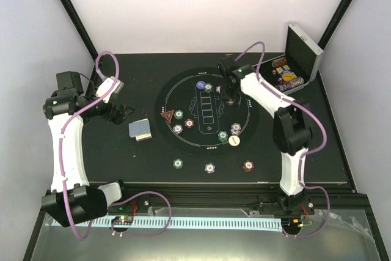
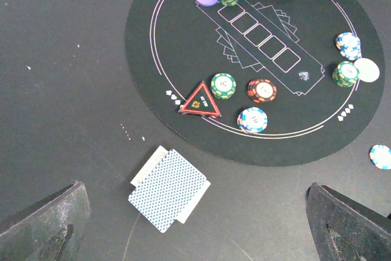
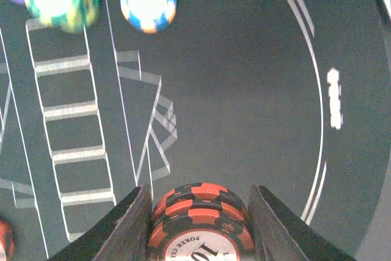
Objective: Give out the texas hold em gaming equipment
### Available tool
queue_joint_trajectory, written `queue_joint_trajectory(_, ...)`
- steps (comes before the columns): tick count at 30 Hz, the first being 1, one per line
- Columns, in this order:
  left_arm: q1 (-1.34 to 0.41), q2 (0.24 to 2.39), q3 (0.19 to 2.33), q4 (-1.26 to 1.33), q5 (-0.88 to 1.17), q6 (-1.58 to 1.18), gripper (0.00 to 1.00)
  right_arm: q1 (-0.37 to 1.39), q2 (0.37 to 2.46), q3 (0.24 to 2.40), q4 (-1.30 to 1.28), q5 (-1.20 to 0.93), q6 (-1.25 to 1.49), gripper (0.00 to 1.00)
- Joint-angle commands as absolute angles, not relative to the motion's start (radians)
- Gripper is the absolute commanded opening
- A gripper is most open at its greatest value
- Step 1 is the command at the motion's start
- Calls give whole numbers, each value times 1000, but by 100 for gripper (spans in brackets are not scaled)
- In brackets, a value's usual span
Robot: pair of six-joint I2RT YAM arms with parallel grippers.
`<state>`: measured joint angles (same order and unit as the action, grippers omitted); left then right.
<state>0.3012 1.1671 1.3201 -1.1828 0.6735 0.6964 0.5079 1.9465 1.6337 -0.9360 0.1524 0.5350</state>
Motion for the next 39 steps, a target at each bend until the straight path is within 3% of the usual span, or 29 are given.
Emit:
queue_joint_trajectory(1,305,1175,1355,-1195,688,703,99,447,2088,1856,-976,160,473,9)
queue_joint_trajectory(12,305,1199,1344,-1176,678,715,99,360,2450,2253,-1049,128,459,9)
queue_joint_trajectory(27,305,1248,1377,-1186,697,725,99,317,2573,2331,-1011,101,462,12)
queue_joint_trajectory(33,306,1258,1359,-1191,696,732,99,314,2595,2370,-1019,64,458,25)
queue_joint_trajectory(37,306,1244,1344,-1188,696,732,99,314,2569,2366,-1033,69,458,51)
queue_joint_trajectory(39,305,1236,1338,-1188,696,732,99,312,2536,2362,-1042,89,458,57)
